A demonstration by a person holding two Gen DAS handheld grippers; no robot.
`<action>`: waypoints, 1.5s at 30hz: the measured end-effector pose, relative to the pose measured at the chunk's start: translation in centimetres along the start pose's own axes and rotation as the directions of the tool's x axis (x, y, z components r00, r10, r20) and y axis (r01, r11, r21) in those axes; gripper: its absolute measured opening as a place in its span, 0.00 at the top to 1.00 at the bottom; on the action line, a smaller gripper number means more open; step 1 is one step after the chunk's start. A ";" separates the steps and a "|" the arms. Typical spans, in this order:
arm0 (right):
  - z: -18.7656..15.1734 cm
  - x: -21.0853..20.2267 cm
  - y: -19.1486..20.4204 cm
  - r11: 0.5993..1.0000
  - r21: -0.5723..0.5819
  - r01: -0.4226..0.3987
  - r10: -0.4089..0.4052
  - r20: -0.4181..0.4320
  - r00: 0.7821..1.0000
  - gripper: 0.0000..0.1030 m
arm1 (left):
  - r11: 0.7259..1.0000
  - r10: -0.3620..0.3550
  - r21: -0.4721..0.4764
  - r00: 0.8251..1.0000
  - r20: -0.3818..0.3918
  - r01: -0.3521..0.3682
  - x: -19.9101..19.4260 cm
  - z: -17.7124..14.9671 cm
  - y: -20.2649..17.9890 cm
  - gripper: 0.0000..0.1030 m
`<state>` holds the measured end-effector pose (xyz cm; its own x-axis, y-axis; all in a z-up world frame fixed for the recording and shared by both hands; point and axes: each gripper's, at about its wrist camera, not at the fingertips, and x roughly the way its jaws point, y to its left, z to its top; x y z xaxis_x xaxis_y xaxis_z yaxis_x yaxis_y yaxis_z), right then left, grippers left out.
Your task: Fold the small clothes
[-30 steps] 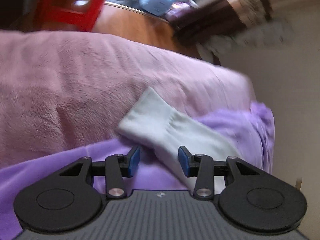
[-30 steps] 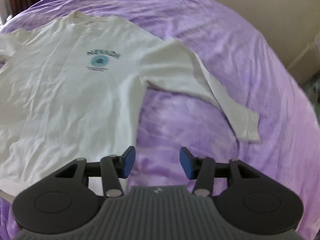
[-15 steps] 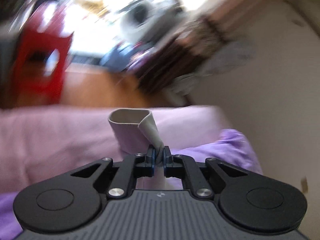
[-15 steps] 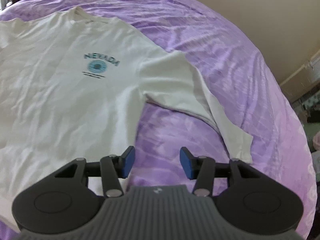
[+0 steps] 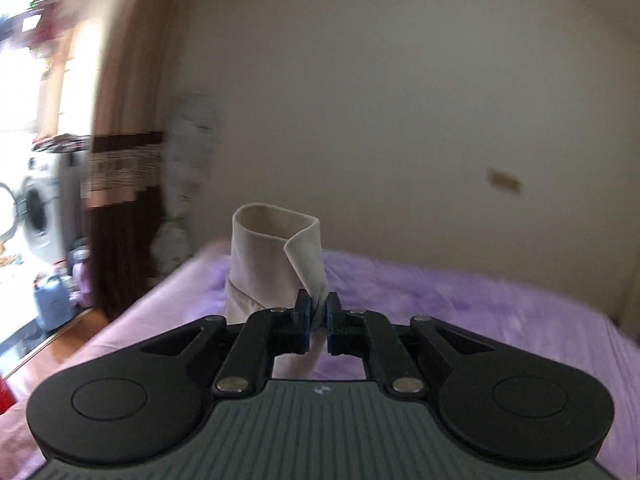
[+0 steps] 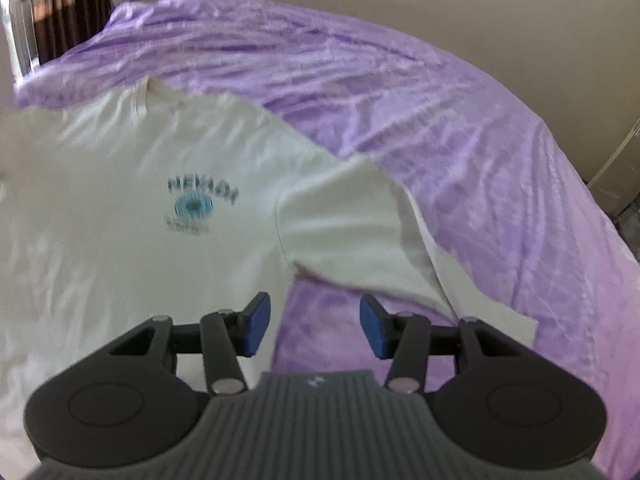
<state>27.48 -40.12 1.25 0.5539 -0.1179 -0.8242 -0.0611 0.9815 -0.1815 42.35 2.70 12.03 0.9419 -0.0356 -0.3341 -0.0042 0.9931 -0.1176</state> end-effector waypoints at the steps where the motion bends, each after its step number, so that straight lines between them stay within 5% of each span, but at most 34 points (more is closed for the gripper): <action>1: 0.5 0.2 -0.2 1.000 0.015 -0.008 0.008 0.010 1.000 0.50 | 0.999 -0.016 0.037 1.000 -0.022 0.017 0.8 -1.2 -2.1 0.94; 7: 2.1 3.0 -0.7 0.993 0.107 -0.045 0.039 0.057 0.998 0.50 | 0.938 -0.051 0.322 0.971 -0.233 0.126 6.2 -14.0 -13.5 0.94; 10: 2.0 5.2 -0.7 0.987 0.148 -0.069 0.061 0.055 0.997 0.50 | 0.904 -0.079 0.370 0.934 -0.350 0.215 7.2 -20.5 -16.3 0.94; 13: 1.7 7.5 -0.4 0.979 0.180 -0.094 0.090 0.032 0.995 0.50 | 0.865 -0.130 0.367 0.860 -0.493 0.341 7.5 -25.4 -17.3 0.89; 15: 1.5 8.6 -0.1 0.972 0.201 -0.122 0.121 0.021 0.992 0.50 | 0.847 -0.208 0.297 0.788 -0.579 0.441 8.2 -26.4 -16.8 0.76; 17: 1.7 9.7 0.3 0.959 0.230 -0.164 0.164 0.019 0.986 0.50 | 0.831 -0.315 0.169 0.698 -0.643 0.531 8.5 -26.1 -15.3 0.62; 19: 2.0 10.6 0.8 0.938 0.267 -0.221 0.221 0.032 0.975 0.49 | 0.821 -0.377 0.108 0.673 -0.636 0.561 8.0 -24.9 -13.5 0.47; 22: 3.1 12.0 1.8 0.883 0.334 -0.329 0.327 0.066 0.943 0.49 | 0.823 -0.375 0.127 0.698 -0.610 0.554 6.7 -22.1 -10.1 0.45; 28: 6.1 16.6 4.9 0.789 0.393 -0.473 0.472 0.105 0.875 0.61 | 0.887 -0.191 0.266 0.824 -0.534 0.378 6.4 -15.6 -2.1 0.45; 32: 6.7 20.7 6.3 0.745 0.478 -0.465 0.500 0.060 0.864 0.63 | 0.911 -0.046 0.337 0.871 -0.490 0.238 7.1 -12.2 3.4 0.45; 37: 6.0 24.0 7.3 0.664 0.575 -0.479 0.554 0.053 0.831 0.95 | 0.915 0.088 0.389 0.888 -0.452 0.107 6.7 -9.7 9.0 0.45; 40: 6.8 22.5 7.7 0.700 0.531 -0.477 0.514 0.088 0.853 1.00 | 0.919 0.121 0.387 0.884 -0.452 0.072 6.6 -9.8 10.9 0.46; 42: 8.3 20.4 7.6 0.730 0.484 -0.482 0.491 0.118 0.863 1.00 | 0.930 0.131 0.365 0.878 -0.460 0.053 7.0 -10.6 11.6 0.62; 45: 11.8 15.8 8.0 0.761 0.391 -0.518 0.485 0.188 0.854 1.00 | 0.949 0.120 0.311 0.866 -0.486 0.043 7.9 -12.2 12.0 0.73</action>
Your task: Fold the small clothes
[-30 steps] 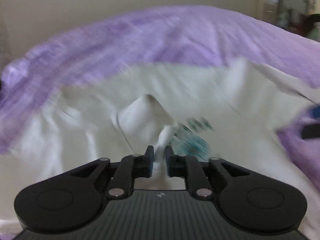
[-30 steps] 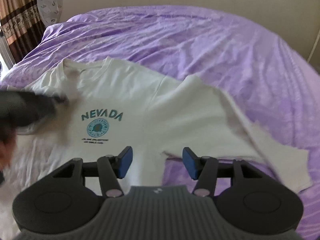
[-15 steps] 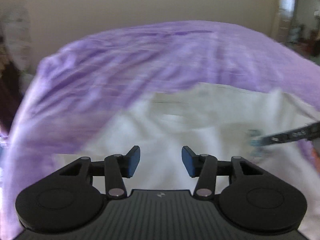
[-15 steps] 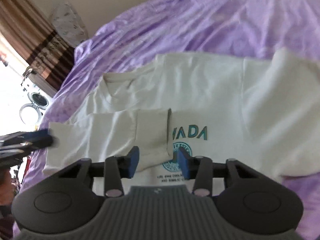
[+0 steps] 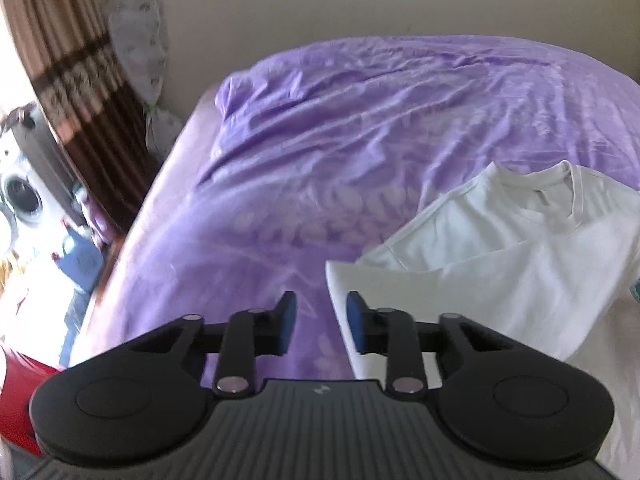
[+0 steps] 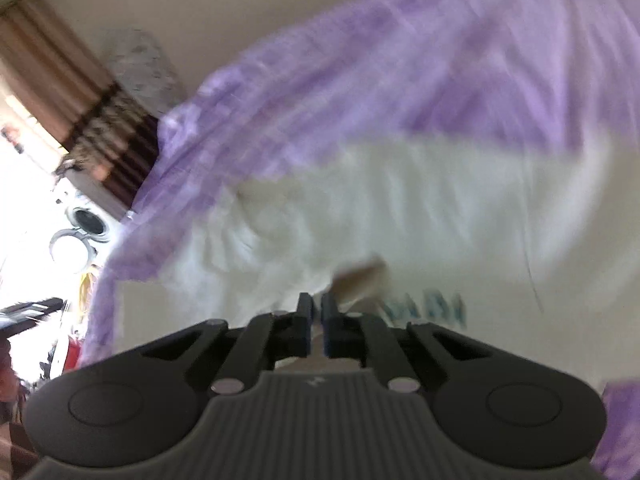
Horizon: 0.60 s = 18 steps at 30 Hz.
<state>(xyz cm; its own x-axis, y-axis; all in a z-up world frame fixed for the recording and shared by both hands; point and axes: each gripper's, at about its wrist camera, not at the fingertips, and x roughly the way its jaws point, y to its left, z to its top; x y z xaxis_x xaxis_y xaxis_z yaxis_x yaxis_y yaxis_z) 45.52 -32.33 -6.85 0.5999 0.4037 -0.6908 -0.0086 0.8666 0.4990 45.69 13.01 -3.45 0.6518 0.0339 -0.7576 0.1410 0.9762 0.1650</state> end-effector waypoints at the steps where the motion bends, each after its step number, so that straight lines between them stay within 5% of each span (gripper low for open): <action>1: 1.0 -1.3 1.8 0.999 -0.045 -0.015 0.016 0.036 0.999 1.00 | 1.000 -0.010 -0.019 1.000 -0.001 0.010 0.3 -0.2 0.0 0.73; 5: 3.3 -6.4 5.3 0.986 -0.168 0.000 0.024 0.137 0.990 1.00 | 0.997 -0.063 -0.052 0.998 0.011 0.064 1.2 -1.1 -0.9 0.77; 8: 3.1 -7.7 3.5 0.981 -0.176 0.087 -0.059 0.157 0.986 1.00 | 0.994 -0.107 -0.038 0.994 -0.015 0.106 2.7 -1.6 -2.5 0.91; 12: 0.6 -2.9 -2.1 0.973 -0.098 0.209 -0.208 0.017 0.978 1.00 | 0.992 -0.125 -0.010 0.990 -0.069 0.125 5.0 -3.3 -4.9 0.96; 18: -5.0 2.0 -7.4 0.963 -0.036 0.267 -0.269 -0.121 0.955 1.00 | 0.995 -0.018 0.094 0.988 -0.151 0.033 6.6 -7.2 -5.9 0.97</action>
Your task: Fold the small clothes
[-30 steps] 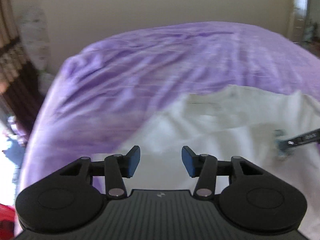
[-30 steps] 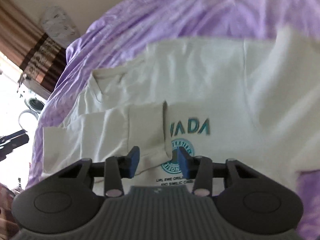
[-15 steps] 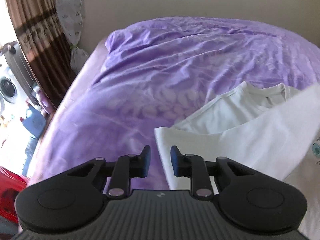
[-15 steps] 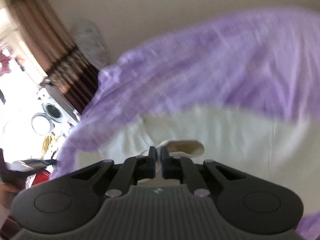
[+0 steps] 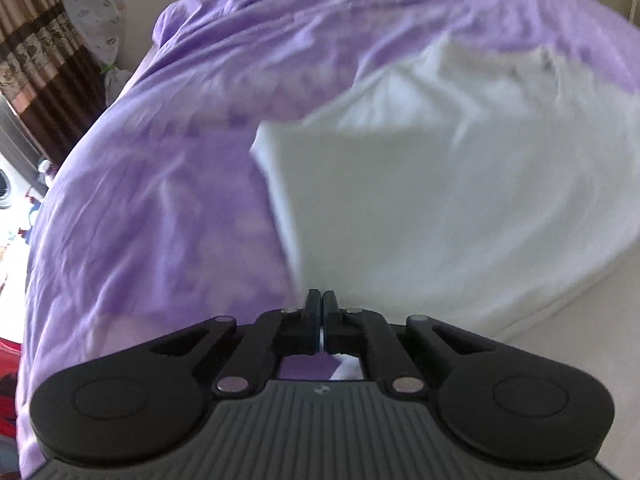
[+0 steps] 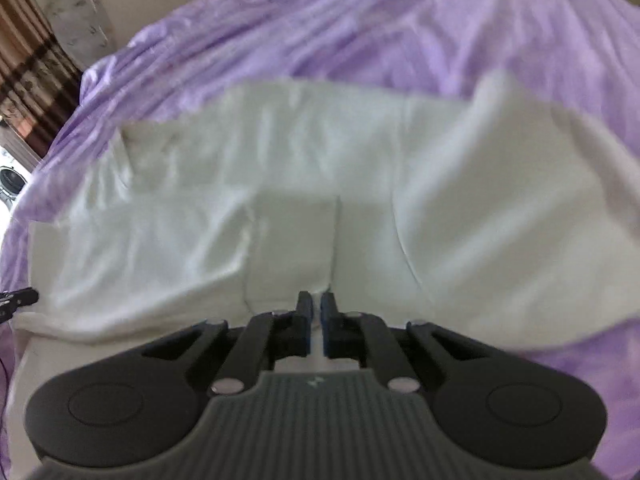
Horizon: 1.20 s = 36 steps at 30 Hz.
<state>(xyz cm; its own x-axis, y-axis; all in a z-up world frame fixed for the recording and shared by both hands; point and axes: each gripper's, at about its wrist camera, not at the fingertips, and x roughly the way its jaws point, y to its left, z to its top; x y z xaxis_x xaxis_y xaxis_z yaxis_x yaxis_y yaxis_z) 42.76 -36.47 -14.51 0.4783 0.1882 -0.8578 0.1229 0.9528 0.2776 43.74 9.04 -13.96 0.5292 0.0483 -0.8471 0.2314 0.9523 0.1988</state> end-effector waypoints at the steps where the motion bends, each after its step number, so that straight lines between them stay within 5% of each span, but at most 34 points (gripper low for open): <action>1: -0.4 0.3 -0.3 1.000 0.006 -0.005 0.005 0.004 1.000 1.00 | 1.000 0.018 0.015 1.000 -0.010 -0.018 -0.1 -0.6 0.1 0.97; 5: -0.8 0.5 -0.7 1.000 0.011 -0.018 0.018 -0.008 1.000 1.00 | 0.995 0.011 0.100 0.999 -0.053 -0.006 -1.4 -3.4 0.3 0.97; 12: -1.2 -2.7 -2.5 0.996 -0.040 0.083 -0.083 0.017 0.996 0.96 | 0.998 -0.055 -0.028 0.998 0.036 0.056 -6.1 -1.4 2.8 0.96; 14: -1.1 -4.6 -3.6 0.995 -0.025 0.098 -0.097 0.044 0.994 0.87 | 0.995 -0.096 -0.029 0.994 0.047 0.097 -7.0 -0.5 2.8 0.95; 15: -1.1 -5.6 -4.2 0.995 -0.010 0.102 -0.101 0.055 0.993 0.79 | 0.994 -0.111 -0.010 0.993 0.040 0.111 -7.2 -0.3 2.5 0.95; 22: -2.8 -9.2 -6.5 0.997 0.038 0.062 -0.064 0.064 0.996 0.77 | 0.961 -0.100 0.259 0.995 0.019 0.091 -7.1 -3.3 -0.9 0.79; 27: -4.5 -9.9 -7.2 0.996 0.034 0.087 -0.089 0.046 0.995 0.76 | 0.927 -0.022 0.376 0.996 0.082 -0.010 -5.1 -4.7 -2.7 0.70; 29: -5.0 -9.9 -7.7 0.995 0.068 0.076 -0.079 0.035 0.996 0.75 | 0.917 -0.003 0.398 0.996 0.094 -0.035 -4.1 -4.7 -3.2 0.72; 30: -5.2 -9.9 -7.8 0.995 0.084 0.057 -0.059 0.028 0.998 0.75 | 0.917 -0.009 0.398 0.995 0.095 -0.030 -4.0 -4.7 -3.2 0.89; 36: -5.9 -8.9 -3.3 1.000 -0.003 -0.015 0.015 0.018 1.000 0.75 | 0.959 -0.023 0.282 0.992 0.123 -0.013 -6.0 -6.2 -1.0 0.94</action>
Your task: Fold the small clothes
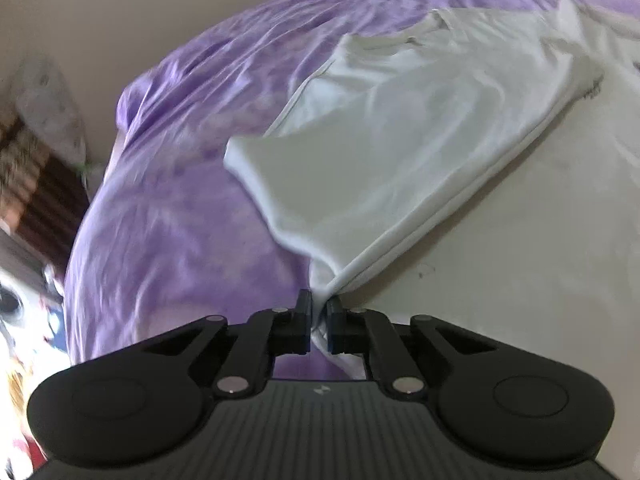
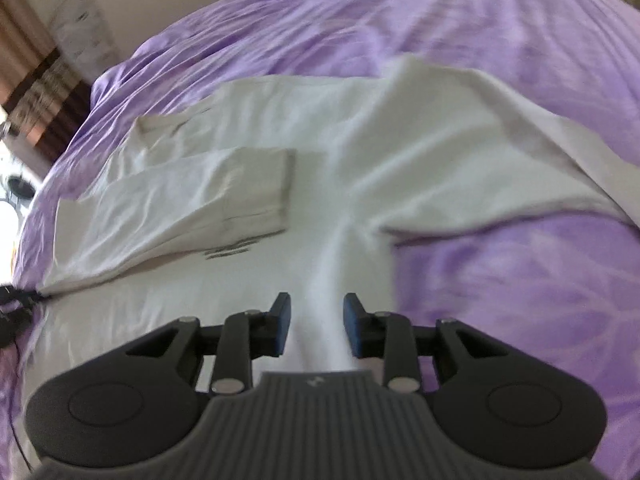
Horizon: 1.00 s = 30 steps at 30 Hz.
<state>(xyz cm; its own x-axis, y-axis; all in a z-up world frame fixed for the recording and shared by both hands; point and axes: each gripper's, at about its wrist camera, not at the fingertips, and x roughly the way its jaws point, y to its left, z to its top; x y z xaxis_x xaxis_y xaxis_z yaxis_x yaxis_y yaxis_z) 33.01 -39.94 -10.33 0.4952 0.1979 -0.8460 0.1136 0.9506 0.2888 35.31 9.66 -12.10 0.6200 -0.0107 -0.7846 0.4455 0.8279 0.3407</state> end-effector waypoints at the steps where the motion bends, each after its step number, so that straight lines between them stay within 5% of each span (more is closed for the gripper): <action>1: 0.1 0.7 0.9 0.999 -0.033 0.016 -0.016 -0.002 1.000 0.75 | 1.000 -0.002 -0.025 1.000 -0.005 0.002 -0.1 -0.3 0.2 0.94; 5: 1.0 3.6 2.1 0.996 -0.068 0.062 -0.064 -0.032 0.997 0.76 | 0.958 0.005 -0.283 0.989 -0.145 -0.046 1.2 -2.2 3.4 1.00; 8: 1.4 4.5 1.9 0.995 -0.054 0.079 -0.082 -0.051 0.995 0.76 | 0.938 -0.058 -0.348 0.992 -0.113 0.015 0.0 -2.6 5.3 1.00; 13: 2.9 3.9 2.1 0.997 -0.060 0.055 -0.057 -0.023 0.998 0.68 | 0.879 -0.134 -0.462 0.991 -0.004 0.117 -0.3 0.6 8.9 0.72; 17: 5.7 4.3 2.6 1.000 -0.015 0.006 -0.005 0.051 0.999 0.58 | 0.807 -0.138 -0.569 0.987 0.081 0.159 2.8 4.1 11.4 0.53; 22: 8.6 6.8 2.5 0.995 0.066 -0.081 0.076 0.073 0.994 0.58 | 0.678 -0.191 -0.702 0.974 0.118 0.218 7.7 6.0 13.4 0.51; 25: 9.7 8.6 2.2 0.991 0.093 -0.093 0.086 0.076 0.993 0.58 | 0.643 -0.202 -0.735 0.973 0.109 0.216 10.2 6.2 13.4 0.51; 26: 9.9 9.3 2.0 0.989 0.104 -0.104 0.097 0.069 0.993 0.58 | 0.645 -0.196 -0.736 0.975 0.104 0.208 10.6 6.0 13.4 0.51; 27: 10.0 9.7 1.7 0.987 0.116 -0.108 0.102 0.062 0.993 0.58 | 0.647 -0.193 -0.734 0.975 0.106 0.208 10.8 5.9 13.2 0.63; 28: 9.9 10.2 1.6 0.985 0.129 -0.112 0.106 0.054 0.993 0.68 | 0.648 -0.193 -0.732 0.975 0.108 0.209 10.8 5.9 13.1 0.74; 29: 9.7 10.9 1.3 0.982 0.142 -0.126 0.122 0.040 0.992 0.82 | 0.651 -0.190 -0.729 0.975 0.115 0.213 10.5 5.8 13.1 0.97; 30: 9.5 11.3 1.2 0.978 0.151 -0.147 0.144 0.032 0.989 1.00 | 0.650 -0.184 -0.726 0.973 0.136 0.224 10.1 6.0 13.2 0.97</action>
<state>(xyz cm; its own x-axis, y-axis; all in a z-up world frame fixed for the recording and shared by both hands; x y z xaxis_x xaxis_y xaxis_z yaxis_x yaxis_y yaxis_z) 46.91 -38.81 -15.27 0.5337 0.3252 -0.7807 0.1678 0.8640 0.4747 51.33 17.17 -12.46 0.6095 -0.2391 -0.7559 -0.0405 0.9428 -0.3308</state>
